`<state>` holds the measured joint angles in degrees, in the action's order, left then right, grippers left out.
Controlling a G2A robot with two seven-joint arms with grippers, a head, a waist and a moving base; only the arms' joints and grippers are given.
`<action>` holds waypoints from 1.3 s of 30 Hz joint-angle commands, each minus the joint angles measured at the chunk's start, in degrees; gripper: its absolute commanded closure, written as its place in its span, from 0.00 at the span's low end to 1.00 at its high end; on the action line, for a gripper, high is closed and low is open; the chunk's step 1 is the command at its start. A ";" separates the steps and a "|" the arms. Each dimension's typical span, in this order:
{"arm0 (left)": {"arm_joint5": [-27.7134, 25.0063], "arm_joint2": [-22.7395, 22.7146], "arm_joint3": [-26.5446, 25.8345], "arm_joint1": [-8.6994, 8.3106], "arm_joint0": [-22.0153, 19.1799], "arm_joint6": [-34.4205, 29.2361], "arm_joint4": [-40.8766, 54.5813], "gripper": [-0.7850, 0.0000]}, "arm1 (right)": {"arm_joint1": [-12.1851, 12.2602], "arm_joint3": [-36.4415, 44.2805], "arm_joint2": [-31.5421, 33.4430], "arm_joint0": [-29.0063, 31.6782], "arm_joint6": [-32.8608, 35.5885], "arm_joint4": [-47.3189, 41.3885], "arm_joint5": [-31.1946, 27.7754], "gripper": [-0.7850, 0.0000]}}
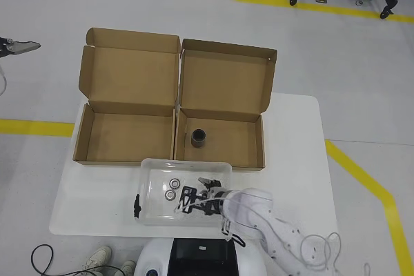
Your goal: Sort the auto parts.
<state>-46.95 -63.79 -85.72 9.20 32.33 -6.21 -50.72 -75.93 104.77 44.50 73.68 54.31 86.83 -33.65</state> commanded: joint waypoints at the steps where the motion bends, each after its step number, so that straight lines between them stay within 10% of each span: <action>1: 0.00 0.00 0.00 0.00 0.00 0.00 0.00 0.00 | -0.14 -1.01 -0.42 -0.65 0.98 -0.64 -0.03 0.33; 14: 0.00 0.00 0.00 0.00 0.00 0.00 0.00 0.00 | -1.08 -5.64 -3.34 -4.08 5.13 -4.02 0.43 0.58; 19: 0.00 0.00 0.00 0.00 0.00 0.00 0.00 0.00 | -1.18 -6.01 -3.69 -4.67 5.73 -5.10 0.56 1.00; 39: 0.00 0.00 0.00 0.00 0.00 0.00 0.00 0.00 | 1.40 6.69 7.40 0.47 -19.06 -17.59 -4.61 1.00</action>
<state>-46.95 -63.79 -85.72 9.20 32.33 -6.21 -50.72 -74.67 110.66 50.93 73.95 37.30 70.39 -37.91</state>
